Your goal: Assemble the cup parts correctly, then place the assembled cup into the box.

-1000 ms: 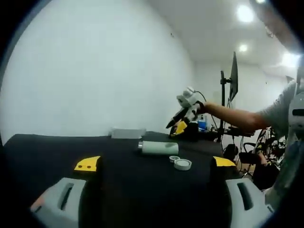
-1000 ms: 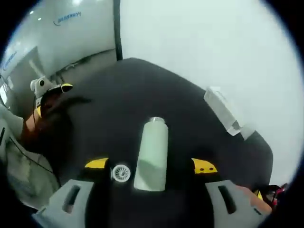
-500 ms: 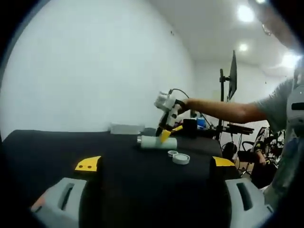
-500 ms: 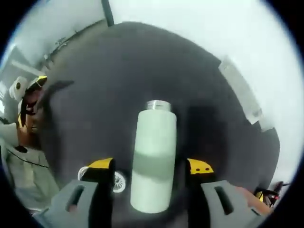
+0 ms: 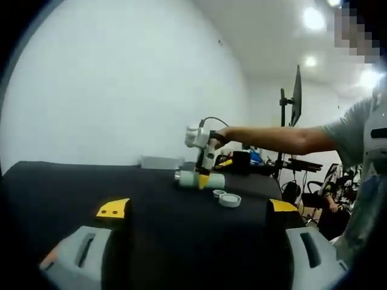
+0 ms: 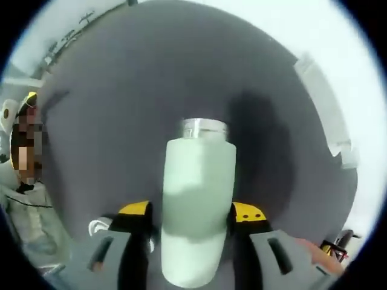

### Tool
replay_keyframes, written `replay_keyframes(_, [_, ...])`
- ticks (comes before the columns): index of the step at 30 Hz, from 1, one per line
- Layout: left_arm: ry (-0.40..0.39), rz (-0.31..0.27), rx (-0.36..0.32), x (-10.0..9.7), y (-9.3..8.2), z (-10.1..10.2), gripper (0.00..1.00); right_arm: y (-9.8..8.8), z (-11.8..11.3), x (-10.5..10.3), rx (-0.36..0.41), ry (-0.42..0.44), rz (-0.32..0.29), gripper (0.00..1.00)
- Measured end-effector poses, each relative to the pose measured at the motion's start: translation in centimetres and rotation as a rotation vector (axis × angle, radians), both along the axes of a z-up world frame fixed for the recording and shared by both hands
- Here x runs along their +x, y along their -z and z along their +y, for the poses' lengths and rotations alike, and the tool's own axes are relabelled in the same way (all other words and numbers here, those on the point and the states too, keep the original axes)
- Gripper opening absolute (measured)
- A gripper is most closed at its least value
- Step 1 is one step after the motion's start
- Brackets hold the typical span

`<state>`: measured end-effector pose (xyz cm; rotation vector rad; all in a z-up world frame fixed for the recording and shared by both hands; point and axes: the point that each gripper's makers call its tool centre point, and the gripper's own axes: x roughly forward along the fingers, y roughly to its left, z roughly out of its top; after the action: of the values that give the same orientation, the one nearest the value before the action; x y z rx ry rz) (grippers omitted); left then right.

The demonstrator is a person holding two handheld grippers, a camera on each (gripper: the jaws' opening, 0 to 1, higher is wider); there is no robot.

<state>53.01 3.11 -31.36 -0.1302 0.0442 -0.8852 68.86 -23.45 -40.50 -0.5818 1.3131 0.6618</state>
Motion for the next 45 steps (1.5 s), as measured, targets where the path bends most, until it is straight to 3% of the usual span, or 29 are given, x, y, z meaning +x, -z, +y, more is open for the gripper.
replay_keyframes(4, [0.003, -0.001, 0.0, 0.1, -0.1, 0.0, 0.85, 0.7, -0.4, 0.1, -0.041, -0.004, 0.002, 0.45])
replay_keyframes(9, [0.003, -0.002, 0.003, 0.2, -0.1, 0.0, 0.85, 0.6, -0.5, 0.0, -0.03, -0.002, -0.012, 0.45])
replay_keyframes(13, [0.004, 0.003, 0.004, 0.4, -0.1, 0.0, 0.85, 0.5, 0.1, 0.1, 0.041, -0.022, -0.062, 0.44])
replay_keyframes(21, [0.01, -0.007, 0.024, 0.1, -0.5, -0.5, 0.84, -0.6, 0.2, 0.2, 0.192, 0.037, -0.131, 0.43])
replay_keyframes(25, [0.006, -0.011, 0.027, 0.0, -0.7, -0.5, 0.84, -2.9, 1.1, 1.2, 0.328, 0.055, -0.238, 0.43])
replay_keyframes(33, [0.005, -0.017, 0.046, 0.1, -1.2, -1.1, 0.84, -9.0, 4.3, 2.4, 0.648, 0.106, -0.58, 0.43])
replay_keyframes(40, [0.018, -0.023, 0.076, 0.1, -1.4, -2.0, 0.84, -10.5, 6.8, 1.6, 0.78, 0.057, -0.772, 0.43])
replay_keyframes(45, [0.015, -0.023, 0.09, 0.0, -1.5, -2.0, 0.84, -10.7, 7.2, 2.5, 0.871, 0.081, -0.873, 0.43])
